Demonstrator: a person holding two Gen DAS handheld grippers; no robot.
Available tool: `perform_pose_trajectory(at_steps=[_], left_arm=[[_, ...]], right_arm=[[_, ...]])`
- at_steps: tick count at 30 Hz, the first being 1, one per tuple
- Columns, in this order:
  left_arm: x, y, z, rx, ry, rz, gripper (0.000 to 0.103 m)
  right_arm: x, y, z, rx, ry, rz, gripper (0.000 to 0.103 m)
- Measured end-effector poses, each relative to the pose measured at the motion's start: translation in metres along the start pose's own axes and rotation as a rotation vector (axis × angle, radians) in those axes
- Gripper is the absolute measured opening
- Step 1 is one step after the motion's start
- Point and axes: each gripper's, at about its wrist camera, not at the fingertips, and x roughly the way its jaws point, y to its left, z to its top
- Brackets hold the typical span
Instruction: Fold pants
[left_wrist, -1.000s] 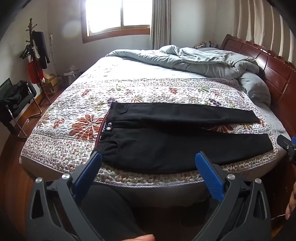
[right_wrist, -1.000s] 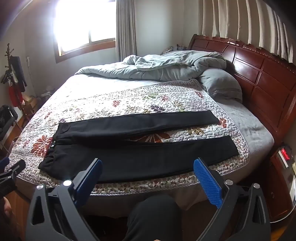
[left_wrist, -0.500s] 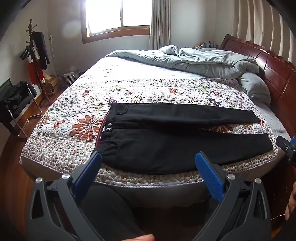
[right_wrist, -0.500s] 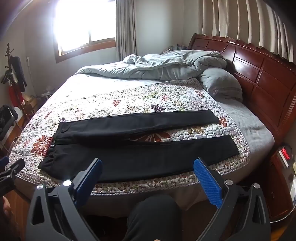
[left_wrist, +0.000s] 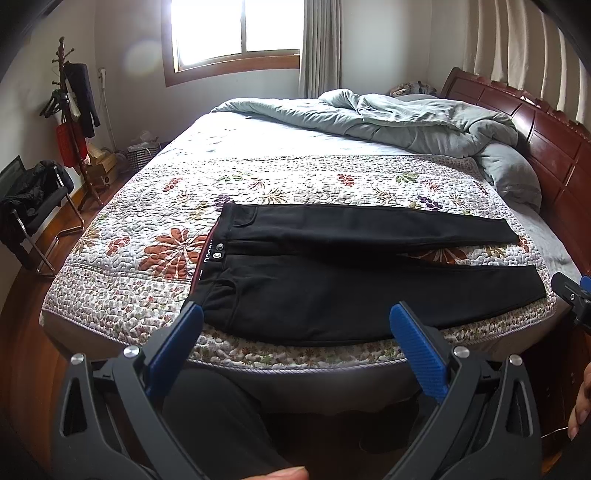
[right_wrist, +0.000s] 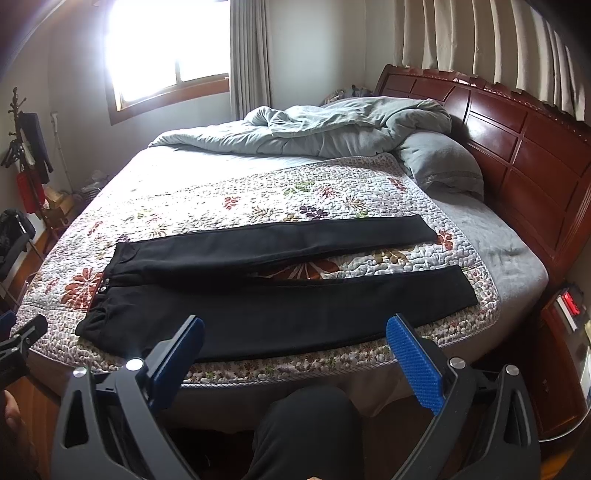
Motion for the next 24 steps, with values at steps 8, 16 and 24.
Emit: perform_pose_trajectory(at_steps=[8,16,24], left_arm=[[0.0000,-0.0003,0.0002,0.001,0.001,0.000,0.101],[0.0001,-0.0005,0.0002,0.001,0.002,0.000,0.100],[-0.0001,-0.0004,0.0003,0.000,0.002,-0.002,0.101]], right_arm=[[0.0004,0.0002,0.0001,0.000,0.001,-0.001,0.099],[0.0005,-0.0006,-0.0009,0.001,0.003,0.000,0.099],[0.0031,-0.0015,-0.0033,0.003,0.008,-0.001,0.099]])
